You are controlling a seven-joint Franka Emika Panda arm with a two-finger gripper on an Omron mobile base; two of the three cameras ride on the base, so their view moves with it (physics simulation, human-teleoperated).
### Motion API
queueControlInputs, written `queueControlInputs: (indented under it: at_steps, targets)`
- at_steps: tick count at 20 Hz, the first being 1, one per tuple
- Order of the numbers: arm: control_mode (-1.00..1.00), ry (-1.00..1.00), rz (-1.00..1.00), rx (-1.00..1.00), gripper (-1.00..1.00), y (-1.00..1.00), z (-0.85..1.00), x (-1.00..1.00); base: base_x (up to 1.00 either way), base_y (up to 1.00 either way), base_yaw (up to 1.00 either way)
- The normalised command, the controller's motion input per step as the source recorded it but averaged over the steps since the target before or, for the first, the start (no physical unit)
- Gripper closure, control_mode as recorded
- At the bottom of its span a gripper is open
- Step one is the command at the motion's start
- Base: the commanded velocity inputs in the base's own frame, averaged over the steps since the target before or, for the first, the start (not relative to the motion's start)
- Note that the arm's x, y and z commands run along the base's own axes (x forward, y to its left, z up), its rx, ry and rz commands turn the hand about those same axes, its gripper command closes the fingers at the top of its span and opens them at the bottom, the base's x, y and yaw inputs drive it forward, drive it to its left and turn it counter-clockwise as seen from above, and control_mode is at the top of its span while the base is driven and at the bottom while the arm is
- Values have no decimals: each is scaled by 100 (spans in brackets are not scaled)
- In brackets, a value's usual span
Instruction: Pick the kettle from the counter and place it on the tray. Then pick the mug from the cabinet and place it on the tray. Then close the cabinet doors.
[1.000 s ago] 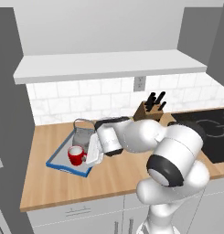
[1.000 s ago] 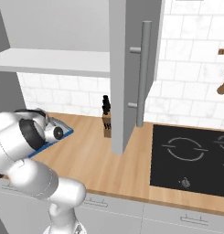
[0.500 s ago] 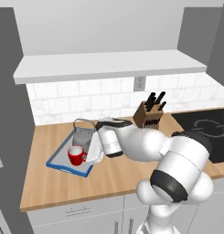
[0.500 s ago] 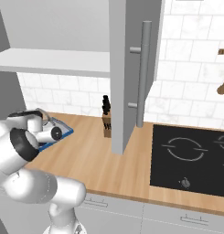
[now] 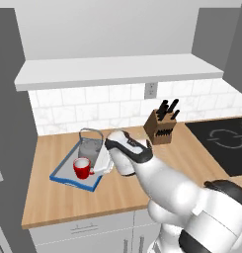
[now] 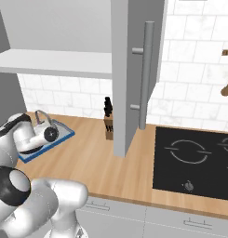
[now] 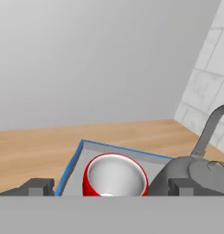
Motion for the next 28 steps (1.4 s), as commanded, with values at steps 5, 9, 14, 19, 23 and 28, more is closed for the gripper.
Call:
queueControlInputs:
  at_steps: [5,9,14,19,23,28]
  targets:
    - [-100,1,-11,0,-100,-11,50,-27,0,0,0]
    - [-100,0,-12,0,-100,-14,49,-44,0,0,0]
    - [-100,0,-7,0,-100,-13,48,-57,0,0,0]
    - [-100,0,-4,0,-100,-14,53,-55,0,0,0]
    - [-100,12,-9,0,-100,-10,58,-34,0,0,0]
    - [-100,17,-11,0,-100,-11,51,-29,0,0,0]
